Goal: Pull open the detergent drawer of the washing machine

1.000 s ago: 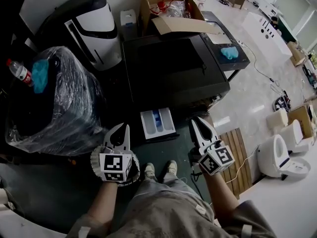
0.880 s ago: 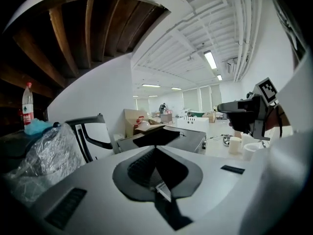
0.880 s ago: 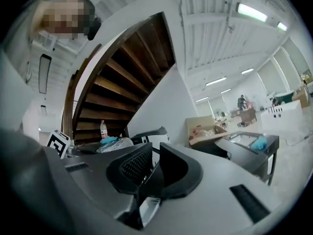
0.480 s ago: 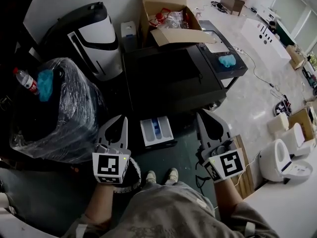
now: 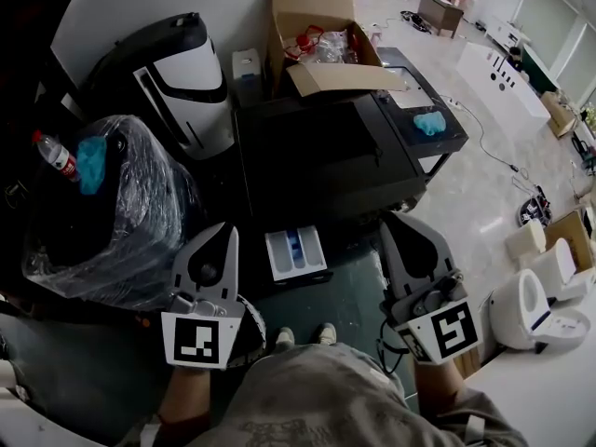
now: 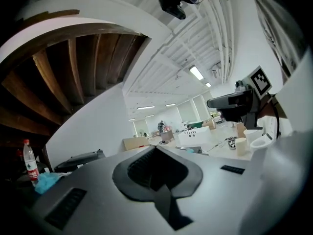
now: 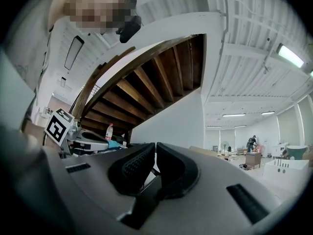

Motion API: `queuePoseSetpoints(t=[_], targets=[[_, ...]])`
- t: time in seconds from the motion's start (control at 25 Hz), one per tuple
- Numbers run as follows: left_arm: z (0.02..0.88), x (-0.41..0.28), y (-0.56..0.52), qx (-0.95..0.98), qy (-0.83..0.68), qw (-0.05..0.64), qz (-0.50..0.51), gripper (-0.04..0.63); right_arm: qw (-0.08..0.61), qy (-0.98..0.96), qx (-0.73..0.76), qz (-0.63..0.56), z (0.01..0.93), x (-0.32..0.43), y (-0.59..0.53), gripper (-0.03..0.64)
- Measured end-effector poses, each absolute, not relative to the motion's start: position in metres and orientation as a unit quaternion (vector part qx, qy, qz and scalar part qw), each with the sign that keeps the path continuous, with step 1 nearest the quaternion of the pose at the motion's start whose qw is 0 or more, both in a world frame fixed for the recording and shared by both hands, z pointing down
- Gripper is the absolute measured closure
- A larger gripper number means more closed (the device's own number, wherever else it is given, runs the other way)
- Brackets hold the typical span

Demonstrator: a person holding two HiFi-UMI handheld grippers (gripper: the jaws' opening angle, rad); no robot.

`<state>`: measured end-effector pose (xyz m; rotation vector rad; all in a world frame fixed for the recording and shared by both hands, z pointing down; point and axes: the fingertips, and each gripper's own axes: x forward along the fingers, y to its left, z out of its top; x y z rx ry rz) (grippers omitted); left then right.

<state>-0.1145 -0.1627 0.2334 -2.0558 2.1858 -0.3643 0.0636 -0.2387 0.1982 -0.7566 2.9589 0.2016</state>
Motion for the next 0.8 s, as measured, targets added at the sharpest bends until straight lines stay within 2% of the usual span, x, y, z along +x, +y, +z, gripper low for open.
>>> queuePoseSetpoints(t=[0.8], targets=[[0.246,-0.104,-0.168,-0.685,0.713,0.057,-0.135,0.578,0.029,0.969,-0.240,0.055,0.210,0.061,-0.242,0.578]])
